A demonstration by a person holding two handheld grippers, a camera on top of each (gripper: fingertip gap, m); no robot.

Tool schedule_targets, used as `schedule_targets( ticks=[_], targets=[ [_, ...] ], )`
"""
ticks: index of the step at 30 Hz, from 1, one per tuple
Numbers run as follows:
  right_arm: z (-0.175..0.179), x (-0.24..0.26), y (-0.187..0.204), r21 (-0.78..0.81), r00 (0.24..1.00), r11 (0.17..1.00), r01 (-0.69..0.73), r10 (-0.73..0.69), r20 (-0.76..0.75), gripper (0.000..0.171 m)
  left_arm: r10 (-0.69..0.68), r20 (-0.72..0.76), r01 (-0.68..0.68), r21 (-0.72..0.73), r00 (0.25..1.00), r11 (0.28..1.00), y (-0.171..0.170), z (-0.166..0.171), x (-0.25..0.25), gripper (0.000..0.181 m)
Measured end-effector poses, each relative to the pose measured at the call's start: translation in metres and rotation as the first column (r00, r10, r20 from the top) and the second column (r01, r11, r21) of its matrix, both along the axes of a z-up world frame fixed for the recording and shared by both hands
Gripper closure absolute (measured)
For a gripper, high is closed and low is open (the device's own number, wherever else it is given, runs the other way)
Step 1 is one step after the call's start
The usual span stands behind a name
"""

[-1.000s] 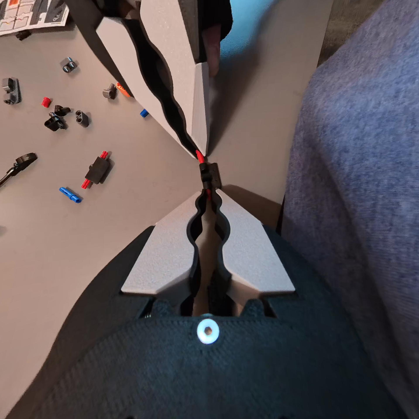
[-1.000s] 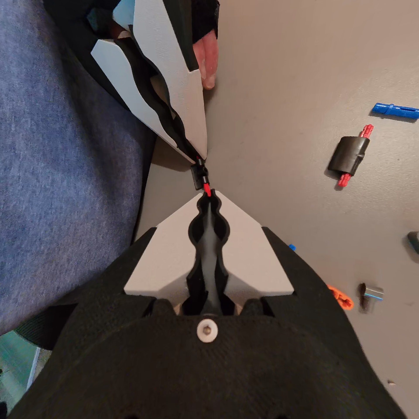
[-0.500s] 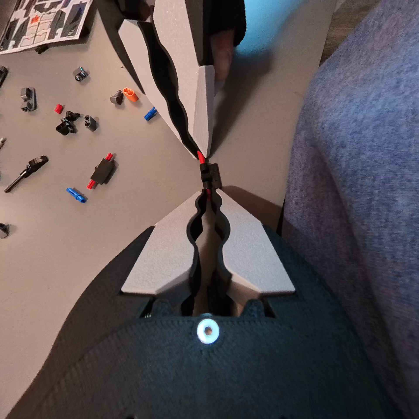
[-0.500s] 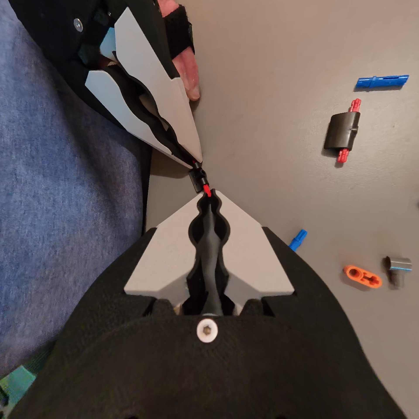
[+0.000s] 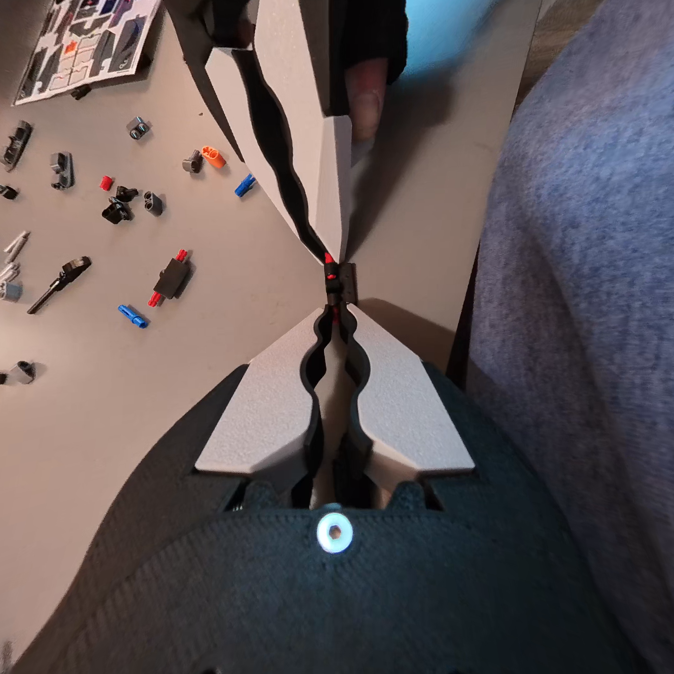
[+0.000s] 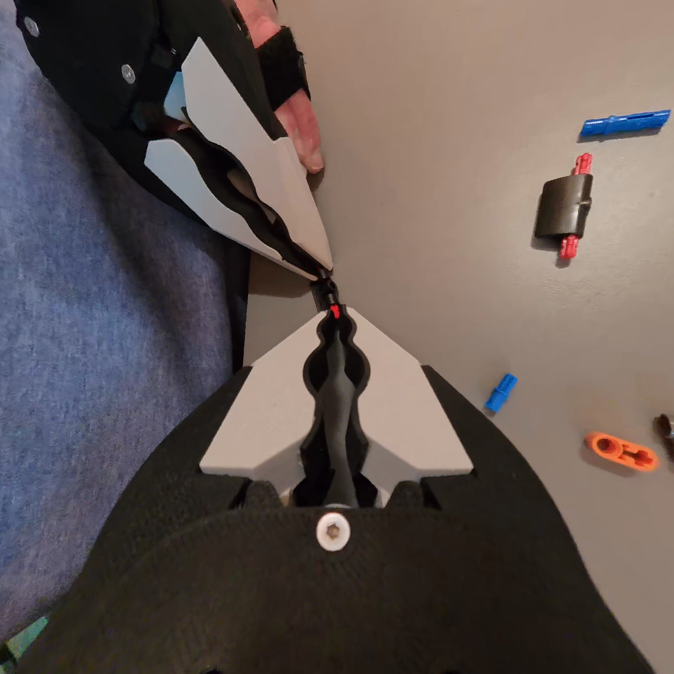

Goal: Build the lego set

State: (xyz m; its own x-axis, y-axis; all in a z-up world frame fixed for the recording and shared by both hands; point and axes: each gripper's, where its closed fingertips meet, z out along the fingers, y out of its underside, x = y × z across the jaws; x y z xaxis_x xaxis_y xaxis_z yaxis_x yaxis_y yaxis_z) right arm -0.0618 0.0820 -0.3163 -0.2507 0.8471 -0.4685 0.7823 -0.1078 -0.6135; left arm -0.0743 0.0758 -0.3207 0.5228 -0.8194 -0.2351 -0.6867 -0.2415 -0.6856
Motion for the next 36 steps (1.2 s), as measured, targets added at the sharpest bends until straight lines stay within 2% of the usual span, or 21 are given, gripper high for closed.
schedule_targets(
  ticks=[1, 11, 13, 18, 26, 36],
  targets=[
    [0.0, 0.0, 0.0, 0.008, 1.0, 1.0, -0.002, 0.002, -0.002, 0.171, 0.0, 0.0, 0.0, 0.0, 1.0, 1.0, 0.0, 0.0, 0.0, 0.179],
    [0.003, 0.001, 0.003, 0.069, 0.999, 0.997, 0.04, -0.038, -0.037, 0.17, -0.003, 0.026, 0.004, -0.029, 1.0, 1.0, 0.0, 0.001, 0.001, 0.179],
    [0.006, 0.001, 0.007, 0.06, 0.996, 0.995, 0.076, -0.073, -0.051, 0.148, 0.002, 0.043, 0.0, -0.052, 0.999, 0.999, 0.0, 0.001, 0.001, 0.179],
    [0.016, 0.008, 0.013, 0.11, 0.991, 0.989, 0.102, -0.091, -0.097, 0.154, -0.01, 0.063, 0.015, -0.088, 0.998, 0.996, 0.001, 0.002, 0.001, 0.177],
    [0.015, 0.01, 0.013, 0.193, 0.987, 0.974, 0.123, -0.099, -0.13, 0.147, -0.01, 0.09, 0.017, -0.08, 0.996, 0.997, -0.004, 0.015, -0.01, 0.151],
    [0.019, 0.003, 0.017, 0.269, 0.983, 0.953, 0.143, -0.105, -0.15, 0.145, 0.008, 0.087, 0.003, -0.131, 0.996, 0.991, -0.003, 0.004, -0.023, 0.156]
  ],
)
